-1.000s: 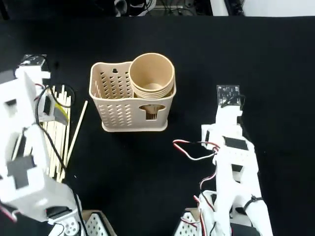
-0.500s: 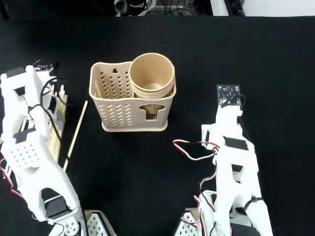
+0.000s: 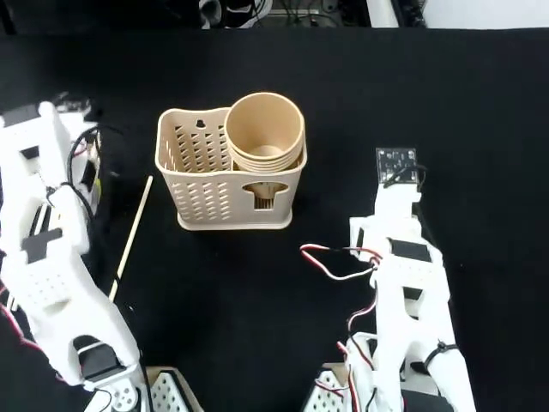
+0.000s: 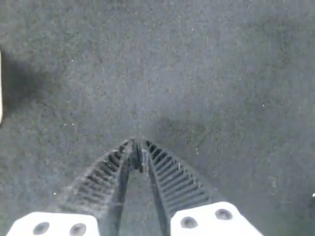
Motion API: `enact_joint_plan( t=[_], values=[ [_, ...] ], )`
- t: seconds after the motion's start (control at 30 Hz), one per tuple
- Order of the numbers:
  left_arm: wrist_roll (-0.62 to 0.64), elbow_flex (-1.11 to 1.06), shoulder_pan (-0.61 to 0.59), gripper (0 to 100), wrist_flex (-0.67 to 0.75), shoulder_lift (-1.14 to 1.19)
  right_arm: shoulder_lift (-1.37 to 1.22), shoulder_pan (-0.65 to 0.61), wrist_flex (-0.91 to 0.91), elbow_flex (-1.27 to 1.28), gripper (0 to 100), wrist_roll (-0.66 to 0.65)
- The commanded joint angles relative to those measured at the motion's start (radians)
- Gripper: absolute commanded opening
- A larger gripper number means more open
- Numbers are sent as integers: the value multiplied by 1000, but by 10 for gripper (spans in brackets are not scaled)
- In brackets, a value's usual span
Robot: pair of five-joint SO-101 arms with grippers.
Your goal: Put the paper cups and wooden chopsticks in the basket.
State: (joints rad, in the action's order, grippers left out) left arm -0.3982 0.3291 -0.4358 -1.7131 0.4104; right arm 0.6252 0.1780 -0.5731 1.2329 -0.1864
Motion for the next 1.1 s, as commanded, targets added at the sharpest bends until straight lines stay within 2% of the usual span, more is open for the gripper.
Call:
enact_joint_plan(
  t=[0.0,0.1,0.23,0.4,0.67,0.87,1.07],
  values=[
    [2,8,62,29,-43,-258,2,-12,17,2,12,6],
    [3,-19,96,29,-29,-431,2,-12,14,2,12,6],
    [17,-101,104,29,120,-611,2,-12,12,2,12,6],
    [169,-225,104,29,292,-770,2,-12,12,2,12,6],
    [365,-351,105,29,493,-1007,2,-12,12,2,12,6],
    [476,-355,111,29,546,-1183,2,-12,12,2,12,6],
    [505,-357,263,29,571,-1320,2,-12,12,2,12,6]
  ],
)
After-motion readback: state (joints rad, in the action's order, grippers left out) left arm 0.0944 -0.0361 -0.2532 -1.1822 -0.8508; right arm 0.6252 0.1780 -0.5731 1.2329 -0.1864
